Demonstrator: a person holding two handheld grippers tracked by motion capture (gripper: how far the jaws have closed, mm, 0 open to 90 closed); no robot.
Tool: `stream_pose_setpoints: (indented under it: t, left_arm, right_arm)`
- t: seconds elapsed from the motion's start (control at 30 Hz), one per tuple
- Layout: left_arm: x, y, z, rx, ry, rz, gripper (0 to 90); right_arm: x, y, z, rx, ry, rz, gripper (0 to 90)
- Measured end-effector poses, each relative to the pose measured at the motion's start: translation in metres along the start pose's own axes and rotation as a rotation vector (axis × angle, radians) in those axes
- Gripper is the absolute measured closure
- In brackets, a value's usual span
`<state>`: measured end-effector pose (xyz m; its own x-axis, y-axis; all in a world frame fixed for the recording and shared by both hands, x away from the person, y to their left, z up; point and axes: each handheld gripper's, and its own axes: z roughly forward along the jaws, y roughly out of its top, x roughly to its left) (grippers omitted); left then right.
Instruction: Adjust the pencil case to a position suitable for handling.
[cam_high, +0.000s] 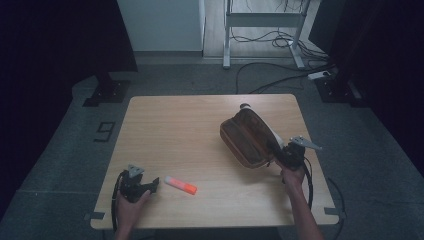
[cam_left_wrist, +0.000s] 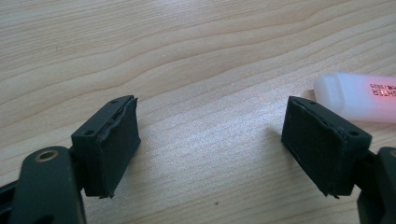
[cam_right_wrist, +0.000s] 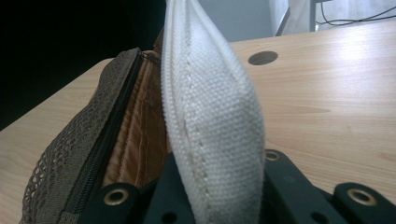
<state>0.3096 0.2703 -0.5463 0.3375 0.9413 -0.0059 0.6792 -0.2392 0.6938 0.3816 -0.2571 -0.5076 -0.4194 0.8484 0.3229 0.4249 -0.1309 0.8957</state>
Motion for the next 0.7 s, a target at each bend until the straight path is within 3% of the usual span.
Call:
stream_pose_setpoints:
  t: [0.7]
  left_arm:
    - [0.0,0.0,0.0,0.0,0.0,0.0,18.9]
  right_arm:
    - [0.027,-0.004,0.015,0.037,0.095,-0.066,82.7]
